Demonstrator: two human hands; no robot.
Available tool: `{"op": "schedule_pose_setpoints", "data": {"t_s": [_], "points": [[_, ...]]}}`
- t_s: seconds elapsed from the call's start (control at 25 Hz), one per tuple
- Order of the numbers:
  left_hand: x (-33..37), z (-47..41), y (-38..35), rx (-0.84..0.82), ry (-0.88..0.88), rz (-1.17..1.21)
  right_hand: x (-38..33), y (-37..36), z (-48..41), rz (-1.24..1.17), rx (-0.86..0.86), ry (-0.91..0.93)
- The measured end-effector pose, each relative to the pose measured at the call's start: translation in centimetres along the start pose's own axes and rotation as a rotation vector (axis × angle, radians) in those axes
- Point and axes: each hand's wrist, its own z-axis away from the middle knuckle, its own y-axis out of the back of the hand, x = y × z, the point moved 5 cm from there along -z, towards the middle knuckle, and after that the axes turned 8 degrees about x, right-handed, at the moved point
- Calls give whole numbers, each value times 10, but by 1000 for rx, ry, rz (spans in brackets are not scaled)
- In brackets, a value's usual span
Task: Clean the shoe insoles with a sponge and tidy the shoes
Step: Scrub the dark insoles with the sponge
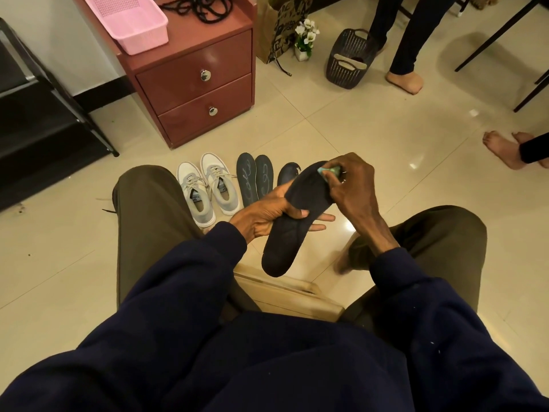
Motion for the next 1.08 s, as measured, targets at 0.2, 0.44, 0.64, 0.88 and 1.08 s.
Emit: {"op": "schedule_pose_setpoints", "data": {"t_s": [0.2, 0.44, 0.64, 0.88, 1.08], "points": [[0, -2, 1, 71, 7, 6, -19, -14, 9, -42, -133, 115], [-3, -4, 3, 41, 65, 56, 27, 5, -2, 15, 41, -195], [-4, -16, 17, 188, 97, 262, 28, -15, 5, -247, -35, -436], [12, -47, 30, 375, -101, 147, 32, -30, 5, -464, -79, -640], [33, -82, 49, 547, -328, 38, 58, -52, 1, -640, -41, -1108]]}}
